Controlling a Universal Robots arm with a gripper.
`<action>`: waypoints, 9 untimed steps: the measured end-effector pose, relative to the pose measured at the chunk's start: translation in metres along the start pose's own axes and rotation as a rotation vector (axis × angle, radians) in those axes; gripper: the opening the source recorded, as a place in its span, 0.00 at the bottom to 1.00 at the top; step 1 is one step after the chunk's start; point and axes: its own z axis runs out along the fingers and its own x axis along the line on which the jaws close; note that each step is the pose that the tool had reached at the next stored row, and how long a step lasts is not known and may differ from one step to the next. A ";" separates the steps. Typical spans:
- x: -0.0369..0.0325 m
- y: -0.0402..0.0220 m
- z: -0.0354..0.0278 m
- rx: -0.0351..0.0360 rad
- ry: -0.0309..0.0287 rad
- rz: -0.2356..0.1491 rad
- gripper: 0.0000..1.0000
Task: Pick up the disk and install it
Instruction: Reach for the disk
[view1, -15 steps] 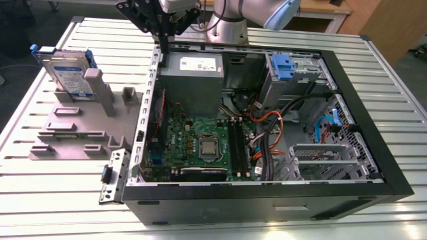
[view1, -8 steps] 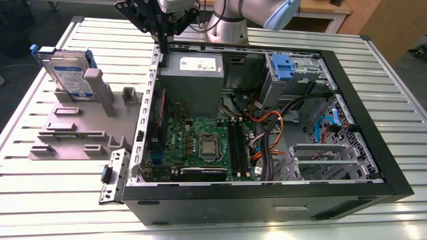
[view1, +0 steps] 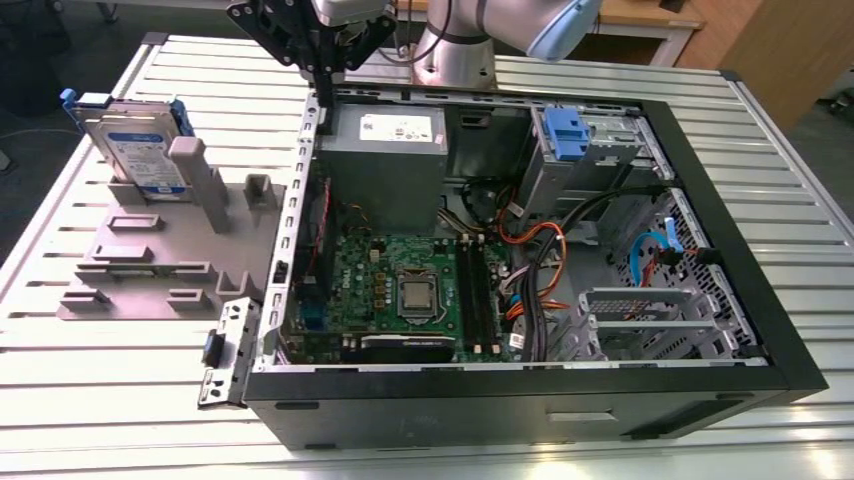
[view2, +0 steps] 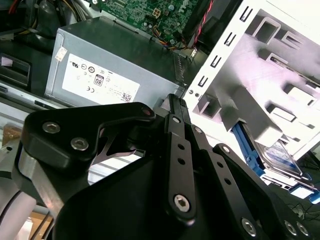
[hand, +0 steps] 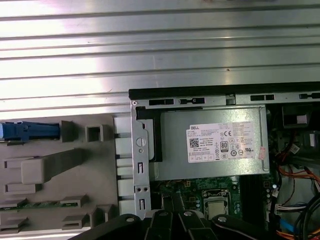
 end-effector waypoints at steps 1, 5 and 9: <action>0.0002 0.0000 0.0000 0.0000 0.0000 0.000 0.11; 0.0006 0.0000 0.0000 0.0001 0.0000 0.000 0.11; 0.0014 -0.0001 0.0000 -0.0001 0.0000 0.000 0.11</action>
